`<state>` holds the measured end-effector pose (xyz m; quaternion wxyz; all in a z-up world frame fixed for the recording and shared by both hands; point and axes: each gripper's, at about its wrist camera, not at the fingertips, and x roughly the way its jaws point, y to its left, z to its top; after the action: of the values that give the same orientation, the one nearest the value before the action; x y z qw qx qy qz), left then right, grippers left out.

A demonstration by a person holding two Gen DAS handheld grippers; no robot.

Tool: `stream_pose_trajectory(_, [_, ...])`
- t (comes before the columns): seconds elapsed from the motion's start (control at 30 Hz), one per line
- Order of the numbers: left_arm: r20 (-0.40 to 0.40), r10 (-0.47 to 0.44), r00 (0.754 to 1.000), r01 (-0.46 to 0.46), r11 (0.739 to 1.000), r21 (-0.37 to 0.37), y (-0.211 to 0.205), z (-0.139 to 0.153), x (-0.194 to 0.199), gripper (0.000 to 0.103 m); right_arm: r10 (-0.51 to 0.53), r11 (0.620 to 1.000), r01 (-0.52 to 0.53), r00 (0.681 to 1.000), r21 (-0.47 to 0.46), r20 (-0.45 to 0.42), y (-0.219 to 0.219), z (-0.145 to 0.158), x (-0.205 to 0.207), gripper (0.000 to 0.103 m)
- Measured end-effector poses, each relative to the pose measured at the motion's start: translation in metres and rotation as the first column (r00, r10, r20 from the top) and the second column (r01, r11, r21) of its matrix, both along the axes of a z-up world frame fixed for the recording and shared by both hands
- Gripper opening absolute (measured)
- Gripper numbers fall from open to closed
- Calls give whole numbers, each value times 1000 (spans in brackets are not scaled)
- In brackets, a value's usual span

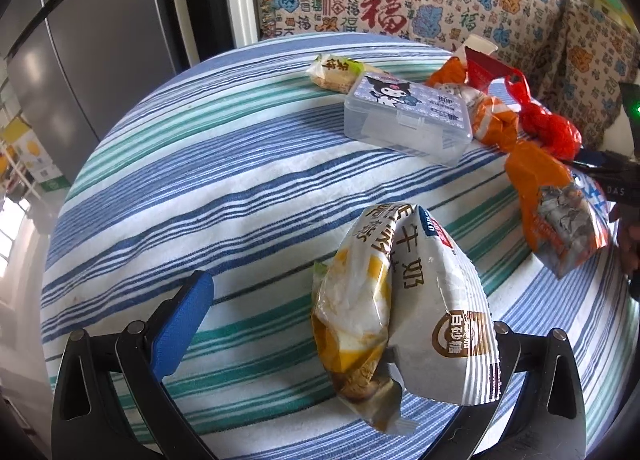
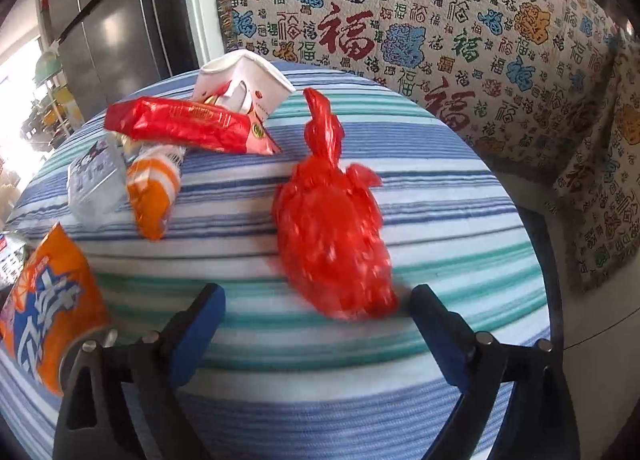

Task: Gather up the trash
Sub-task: 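Lift the red plastic bag with the right tool while the left tool holds the bread bag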

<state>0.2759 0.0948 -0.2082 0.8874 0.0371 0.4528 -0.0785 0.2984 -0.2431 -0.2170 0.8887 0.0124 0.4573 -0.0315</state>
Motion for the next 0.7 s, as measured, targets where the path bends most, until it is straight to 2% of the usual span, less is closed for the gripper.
stream_pose_trajectory(0.33, [-3,13,1000,-13,1000,7,0,0,-2,103,40,999,-40,999,8,-15,-4,-2,-3,98])
stream_pose_trajectory(0.57, [-39,43,998,-43,999,9,-1,1,-4,102,31,1000,-31,999,5,-17,-2,-2,-1,98])
stream_pose_trajectory(0.7, [-8,40,999,-40,999,4,1,0,-10,103,30,1000,-29,999,4,-12,-3,-1,0,98])
